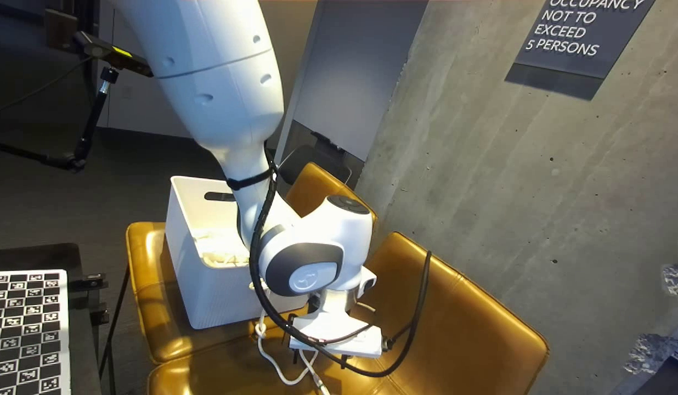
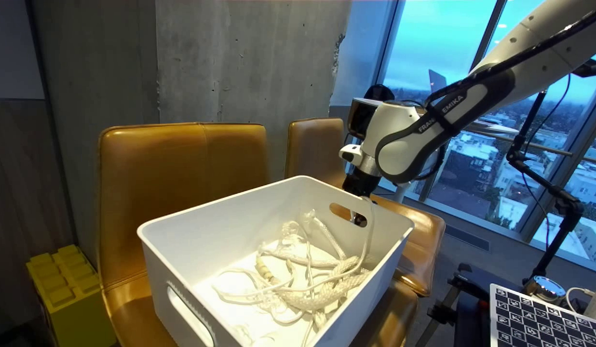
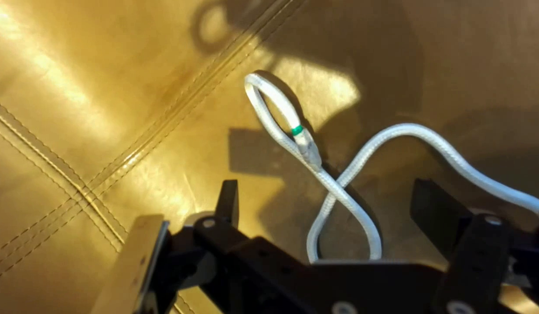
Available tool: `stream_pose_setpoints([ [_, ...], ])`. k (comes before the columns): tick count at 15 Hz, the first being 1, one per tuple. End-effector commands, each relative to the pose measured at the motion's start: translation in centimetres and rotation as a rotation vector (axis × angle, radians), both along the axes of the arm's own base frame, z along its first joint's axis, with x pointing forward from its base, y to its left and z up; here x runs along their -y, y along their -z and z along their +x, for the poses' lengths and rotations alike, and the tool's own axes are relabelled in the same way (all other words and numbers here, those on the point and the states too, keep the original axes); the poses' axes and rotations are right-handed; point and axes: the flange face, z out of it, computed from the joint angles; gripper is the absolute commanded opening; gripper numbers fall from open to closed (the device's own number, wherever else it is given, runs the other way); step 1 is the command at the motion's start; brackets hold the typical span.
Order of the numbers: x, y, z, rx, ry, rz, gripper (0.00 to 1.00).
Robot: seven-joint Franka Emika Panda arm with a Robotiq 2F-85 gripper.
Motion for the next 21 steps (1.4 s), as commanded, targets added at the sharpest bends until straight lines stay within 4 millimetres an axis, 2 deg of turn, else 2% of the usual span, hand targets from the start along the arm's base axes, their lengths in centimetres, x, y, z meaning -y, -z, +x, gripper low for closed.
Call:
stream_pose_setpoints([
  [1,0.4,3.1,2.4,0.010,0.032,0.011,1.00],
  [2,0.4,4.0,2.6,0.006,0.041,0.013,1.00],
  [3,0.4,4.8,2.8,-0.002,0.049,0.016,0.79],
  [5,0.6,6.1,2.7,-0.023,0.065,0.019,0.68],
  [6,0.7,6.5,2.6,-0.031,0.074,0.020,0.58],
  [9,1.6,6.3,2.3,-0.042,0.095,0.016,0.37],
  [13,3.1,6.0,-0.2,-0.072,0.104,0.001,0.08],
  [14,3.1,5.4,-1.1,-0.088,0.105,0.003,0.01],
  [17,2.7,3.0,-3.3,-0.092,0.094,-0.003,0.00],
  [19,2.1,-0.3,-4.3,-0.086,0.083,-0.009,0.00],
  [21,1.4,-4.2,-4.2,-0.051,0.068,-0.017,0.00],
])
